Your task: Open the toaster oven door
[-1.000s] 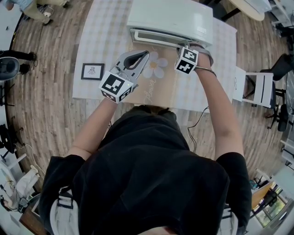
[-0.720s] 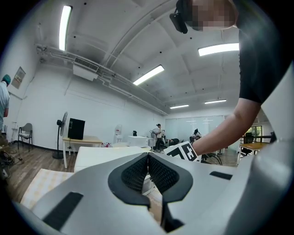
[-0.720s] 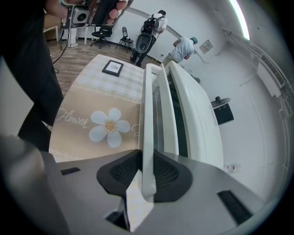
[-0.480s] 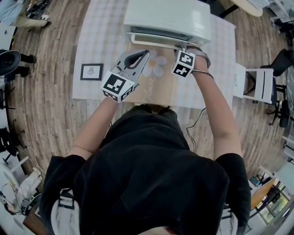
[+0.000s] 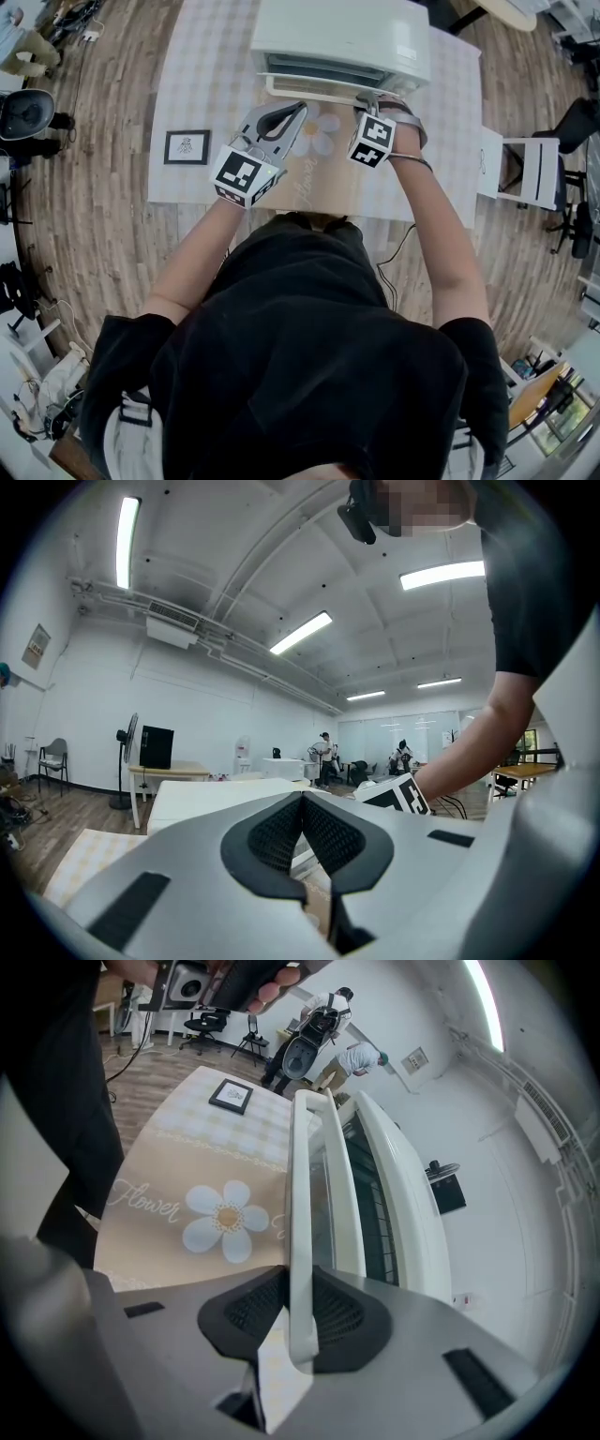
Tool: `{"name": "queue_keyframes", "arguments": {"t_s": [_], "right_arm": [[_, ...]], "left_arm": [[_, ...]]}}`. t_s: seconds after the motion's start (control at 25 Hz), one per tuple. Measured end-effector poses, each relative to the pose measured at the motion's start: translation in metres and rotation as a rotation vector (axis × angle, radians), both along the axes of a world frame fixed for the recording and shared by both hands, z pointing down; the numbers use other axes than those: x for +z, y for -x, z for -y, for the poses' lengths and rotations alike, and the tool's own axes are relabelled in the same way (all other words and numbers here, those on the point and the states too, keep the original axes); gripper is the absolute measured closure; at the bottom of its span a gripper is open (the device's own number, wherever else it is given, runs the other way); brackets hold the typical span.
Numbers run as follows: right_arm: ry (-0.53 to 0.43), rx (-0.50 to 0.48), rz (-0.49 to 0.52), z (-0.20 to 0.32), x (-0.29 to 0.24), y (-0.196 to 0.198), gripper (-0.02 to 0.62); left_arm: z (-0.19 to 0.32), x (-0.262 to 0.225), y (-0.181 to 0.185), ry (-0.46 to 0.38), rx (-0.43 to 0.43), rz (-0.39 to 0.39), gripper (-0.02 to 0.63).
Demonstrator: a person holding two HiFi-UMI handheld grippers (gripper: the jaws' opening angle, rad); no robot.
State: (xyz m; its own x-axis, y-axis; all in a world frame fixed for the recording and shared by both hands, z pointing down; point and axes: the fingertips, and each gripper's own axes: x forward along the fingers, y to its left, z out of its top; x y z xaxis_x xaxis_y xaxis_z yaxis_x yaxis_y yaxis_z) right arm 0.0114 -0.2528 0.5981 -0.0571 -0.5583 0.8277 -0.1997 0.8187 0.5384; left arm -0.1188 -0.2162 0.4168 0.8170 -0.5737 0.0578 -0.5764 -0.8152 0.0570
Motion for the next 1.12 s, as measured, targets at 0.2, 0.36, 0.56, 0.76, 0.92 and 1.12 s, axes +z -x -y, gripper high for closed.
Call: {"name": "queue_keyframes", "arguments": {"t_s": [0.2, 0.36, 0.56, 0.76, 0.92, 1.12], "right_arm": [[-0.031, -0.006, -0.007, -0.006, 0.000, 0.002, 0.505], [-0.039, -0.015, 0.001, -0.011, 0.003, 0.004, 0.505], [-0.052, -0.024, 0.012, -0.017, 0.006, 0.005, 0.506], [-0.085, -0.022, 0.031, -0.024, 0.007, 0.008, 0.506], [-0.111, -0.020, 0.035, -0.028, 0.011, 0.008, 0.506], [-0.139, -0.019, 0.036, -0.037, 0.015, 0.011, 0.506]], "left_arm": [[-0.001, 0.006, -0.003, -0.001, 0.008, 0.009, 0.589], [-0.002, 0.009, -0.007, 0.002, 0.017, 0.016, 0.589], [-0.004, 0.007, -0.012, -0.001, 0.021, 0.017, 0.589], [-0.008, 0.006, -0.017, -0.005, 0.025, 0.011, 0.589], [-0.010, 0.010, -0.021, -0.002, 0.023, 0.015, 0.589], [-0.017, 0.012, -0.024, 0.004, 0.027, 0.019, 0.589]]}}
